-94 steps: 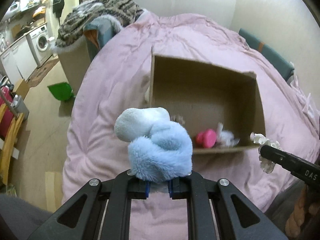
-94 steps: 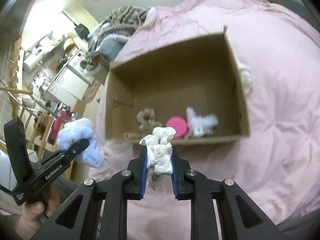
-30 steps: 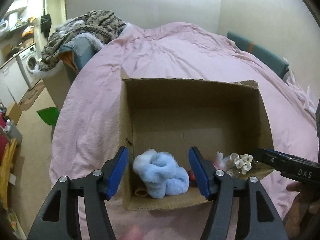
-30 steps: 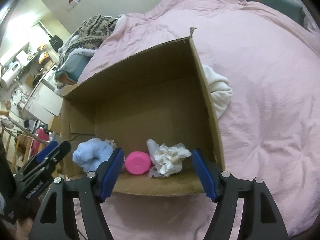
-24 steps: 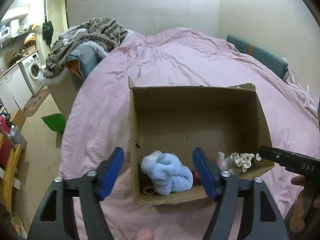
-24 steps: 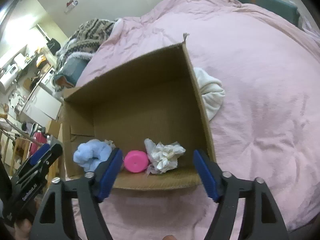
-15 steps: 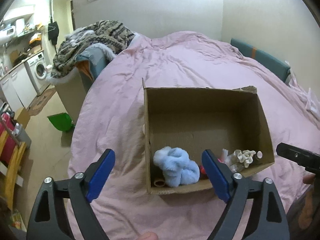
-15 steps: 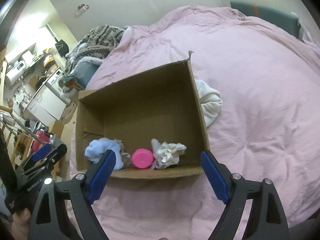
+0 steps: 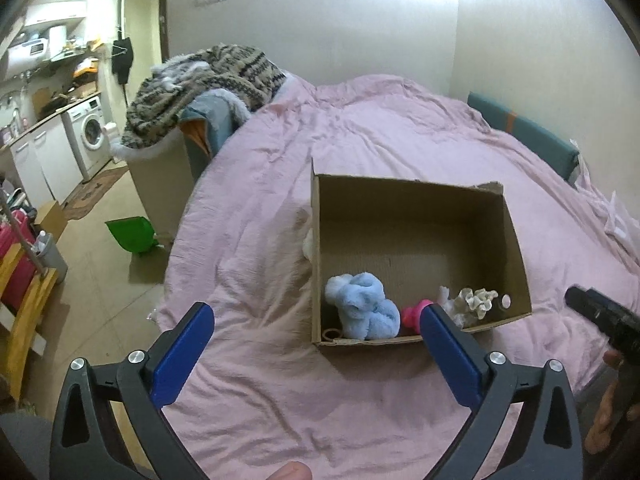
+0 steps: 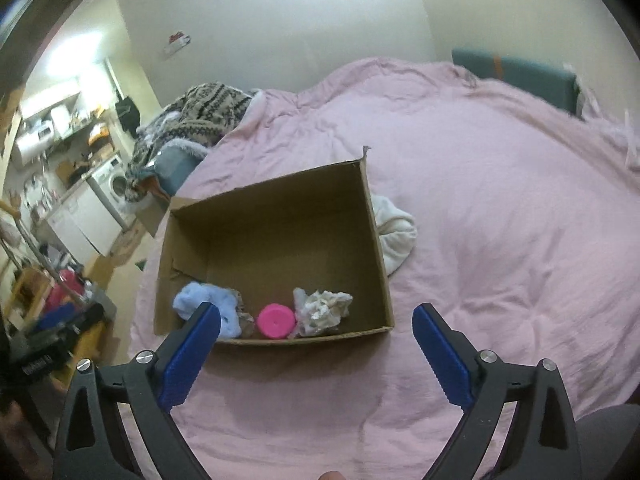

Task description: Organize soft objects

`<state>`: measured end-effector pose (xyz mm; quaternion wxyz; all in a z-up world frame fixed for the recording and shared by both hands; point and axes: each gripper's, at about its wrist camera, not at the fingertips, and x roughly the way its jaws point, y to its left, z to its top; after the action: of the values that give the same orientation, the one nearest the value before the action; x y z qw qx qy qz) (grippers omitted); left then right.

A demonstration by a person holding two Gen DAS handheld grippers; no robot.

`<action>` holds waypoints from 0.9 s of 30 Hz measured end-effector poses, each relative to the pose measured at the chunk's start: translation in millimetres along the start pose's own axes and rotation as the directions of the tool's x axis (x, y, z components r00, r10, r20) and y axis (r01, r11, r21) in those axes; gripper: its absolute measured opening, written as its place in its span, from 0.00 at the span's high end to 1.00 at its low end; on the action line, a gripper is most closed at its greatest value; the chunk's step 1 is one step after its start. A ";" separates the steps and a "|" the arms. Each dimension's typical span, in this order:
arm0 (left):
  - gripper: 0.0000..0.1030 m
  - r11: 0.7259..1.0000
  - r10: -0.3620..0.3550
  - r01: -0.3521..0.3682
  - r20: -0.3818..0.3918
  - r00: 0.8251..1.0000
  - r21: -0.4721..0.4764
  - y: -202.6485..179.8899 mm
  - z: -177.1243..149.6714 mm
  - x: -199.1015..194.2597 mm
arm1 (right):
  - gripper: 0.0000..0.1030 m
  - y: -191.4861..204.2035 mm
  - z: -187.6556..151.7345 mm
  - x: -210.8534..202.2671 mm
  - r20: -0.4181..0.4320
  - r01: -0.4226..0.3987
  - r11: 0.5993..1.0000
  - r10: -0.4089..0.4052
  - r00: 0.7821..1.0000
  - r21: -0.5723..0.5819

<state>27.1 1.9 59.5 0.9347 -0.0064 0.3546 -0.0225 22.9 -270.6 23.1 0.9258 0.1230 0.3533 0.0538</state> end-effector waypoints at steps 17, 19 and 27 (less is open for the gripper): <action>0.01 0.999 0.033 -0.034 -0.050 0.998 0.000 -11.7 -20.6 9.9 | 0.00 20.5 -21.4 32.8 -0.073 0.046 0.996 -0.051 0.996 -0.078; 0.01 1.000 0.015 -0.016 -0.051 0.999 -0.012 -10.4 -20.0 9.7 | 0.00 23.0 -22.4 34.8 -0.080 0.047 0.995 -0.054 0.995 -0.092; 0.01 1.000 -0.021 0.020 -0.072 0.997 -0.019 -11.3 -21.3 13.3 | 0.00 30.7 -24.2 36.7 -0.074 0.058 0.991 -0.068 0.995 -0.124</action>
<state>22.5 -9.9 35.1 0.9210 -0.0177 0.3882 -0.0290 33.6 -229.6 -9.7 0.9183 0.0529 0.3891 0.0507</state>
